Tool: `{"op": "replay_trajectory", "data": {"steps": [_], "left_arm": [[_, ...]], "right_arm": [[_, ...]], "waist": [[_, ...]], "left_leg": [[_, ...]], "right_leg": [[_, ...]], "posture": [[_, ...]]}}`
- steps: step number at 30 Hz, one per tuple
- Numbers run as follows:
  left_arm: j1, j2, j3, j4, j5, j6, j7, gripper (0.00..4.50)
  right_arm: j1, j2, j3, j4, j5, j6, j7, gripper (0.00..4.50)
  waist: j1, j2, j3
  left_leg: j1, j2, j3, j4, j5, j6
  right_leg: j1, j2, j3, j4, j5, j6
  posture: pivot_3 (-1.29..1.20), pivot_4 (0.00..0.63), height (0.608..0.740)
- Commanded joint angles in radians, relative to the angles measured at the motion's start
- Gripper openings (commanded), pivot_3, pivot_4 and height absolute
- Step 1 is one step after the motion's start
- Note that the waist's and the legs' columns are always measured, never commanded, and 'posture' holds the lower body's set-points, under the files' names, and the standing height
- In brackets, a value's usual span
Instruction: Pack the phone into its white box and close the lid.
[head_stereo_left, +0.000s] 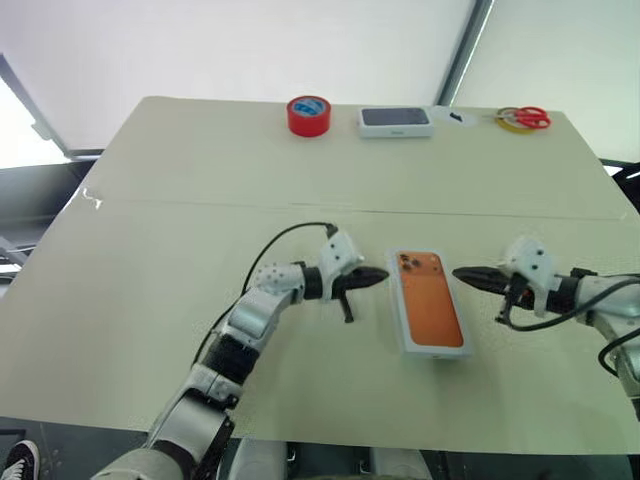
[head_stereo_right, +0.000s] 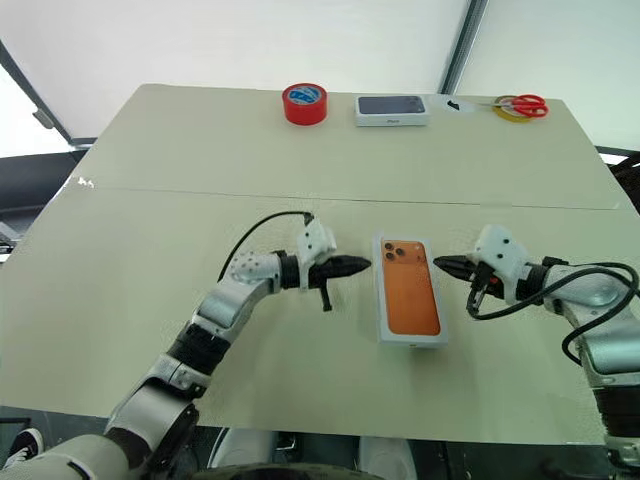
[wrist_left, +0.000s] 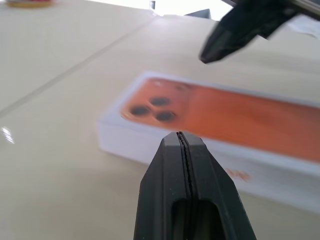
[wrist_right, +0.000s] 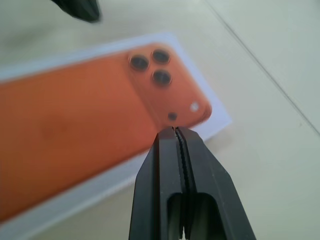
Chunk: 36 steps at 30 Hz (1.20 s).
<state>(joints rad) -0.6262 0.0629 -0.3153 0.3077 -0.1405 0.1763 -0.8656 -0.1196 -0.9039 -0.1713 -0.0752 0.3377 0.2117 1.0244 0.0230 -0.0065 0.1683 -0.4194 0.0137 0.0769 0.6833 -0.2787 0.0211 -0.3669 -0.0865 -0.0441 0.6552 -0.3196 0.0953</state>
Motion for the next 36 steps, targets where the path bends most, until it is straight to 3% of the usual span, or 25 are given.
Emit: {"op": "replay_trajectory", "data": {"steps": [1, 8, 11, 14, 16, 21, 24, 29, 36], "left_arm": [[-0.056, -0.052, -0.007, 0.069, 0.014, -0.048, 0.016, 0.00], [-0.116, -0.043, -0.151, 0.313, 0.225, -0.112, 0.062, 0.00], [-0.107, -0.038, -0.121, 0.302, 0.179, -0.061, 0.012, 0.00], [-0.091, -0.029, -0.070, 0.244, 0.113, -0.045, -0.042, 0.88], [-0.076, -0.019, -0.013, 0.176, 0.059, -0.047, -0.050, 1.86], [0.026, 0.138, 0.105, -0.093, -0.010, -0.033, -0.065, 4.45], [0.118, 0.268, 0.155, -0.236, -0.005, -0.022, -0.062, 4.45], [0.283, 0.465, 0.311, -0.345, -0.092, 0.004, -0.111, 4.45], [0.538, 0.593, 0.500, -0.448, -0.198, 0.026, -0.114, 4.45]], "right_arm": [[0.024, 0.005, 0.003, -0.049, -0.001, -0.015, 0.013, 0.03], [0.162, -0.070, 0.134, -0.107, -0.151, -0.037, 0.048, 0.03], [0.152, -0.045, 0.111, -0.131, -0.065, 0.061, 0.042, 0.03], [0.114, -0.024, 0.084, -0.138, -0.009, 0.108, 0.043, 0.90], [0.076, -0.007, 0.069, -0.129, 0.013, 0.116, 0.035, 1.90], [0.011, 0.006, 0.008, -0.085, 0.071, 0.082, 0.073, 4.48], [0.018, -0.036, -0.023, -0.054, 0.103, 0.082, 0.157, 4.48], [-0.024, -0.044, -0.049, 0.070, 0.034, -0.083, 0.162, 4.48], [-0.077, -0.035, -0.030, 0.189, 0.010, -0.171, 0.189, 4.48]], "waist": [[0.003, 0.000, 0.000], [0.009, -0.001, -0.003], [0.013, -0.008, -0.009], [0.007, -0.008, -0.009], [-0.001, -0.007, -0.010], [-0.015, -0.003, -0.006], [-0.018, 0.000, -0.007], [-0.016, 0.000, -0.007], [-0.022, 0.001, -0.006]], "left_leg": [[0.000, 0.000, 0.000, 0.000, 0.000, 0.000], [0.001, 0.000, 0.000, 0.000, 0.000, 0.001], [0.012, 0.001, -0.001, -0.002, -0.005, 0.007], [0.012, 0.002, -0.001, -0.002, -0.005, 0.007], [0.011, 0.002, -0.001, -0.003, -0.004, 0.004], [0.009, 0.001, -0.001, -0.005, -0.001, -0.001], [0.009, 0.001, -0.001, -0.006, -0.001, -0.001], [0.009, 0.001, -0.001, -0.005, -0.001, -0.001], [0.009, 0.001, -0.001, -0.007, -0.001, -0.001]], "right_leg": [[0.000, 0.000, 0.000, 0.000, 0.000, 0.000], [0.000, 0.002, 0.000, 0.000, 0.000, 0.000], [0.013, 0.001, -0.001, -0.004, 0.000, 0.000], [0.012, 0.000, 0.000, -0.004, 0.000, 0.000], [0.011, -0.001, 0.000, -0.004, 0.000, 0.000], [0.007, -0.001, 0.000, -0.005, 0.000, 0.000], [0.008, -0.001, 0.000, -0.005, 0.000, 0.000], [0.009, -0.002, 0.000, -0.006, 0.000, 0.000], [0.008, -0.003, 0.000, -0.006, 0.000, -0.001]], "posture": [[0.00, 0.150, 0.730], [0.00, 0.150, 0.730], [0.00, 0.150, 0.730], [0.00, 0.150, 0.730], [0.00, 0.150, 0.730], [0.00, 0.150, 0.730], [0.00, 0.150, 0.730], [0.00, 0.150, 0.730], [0.00, 0.150, 0.730]]}}
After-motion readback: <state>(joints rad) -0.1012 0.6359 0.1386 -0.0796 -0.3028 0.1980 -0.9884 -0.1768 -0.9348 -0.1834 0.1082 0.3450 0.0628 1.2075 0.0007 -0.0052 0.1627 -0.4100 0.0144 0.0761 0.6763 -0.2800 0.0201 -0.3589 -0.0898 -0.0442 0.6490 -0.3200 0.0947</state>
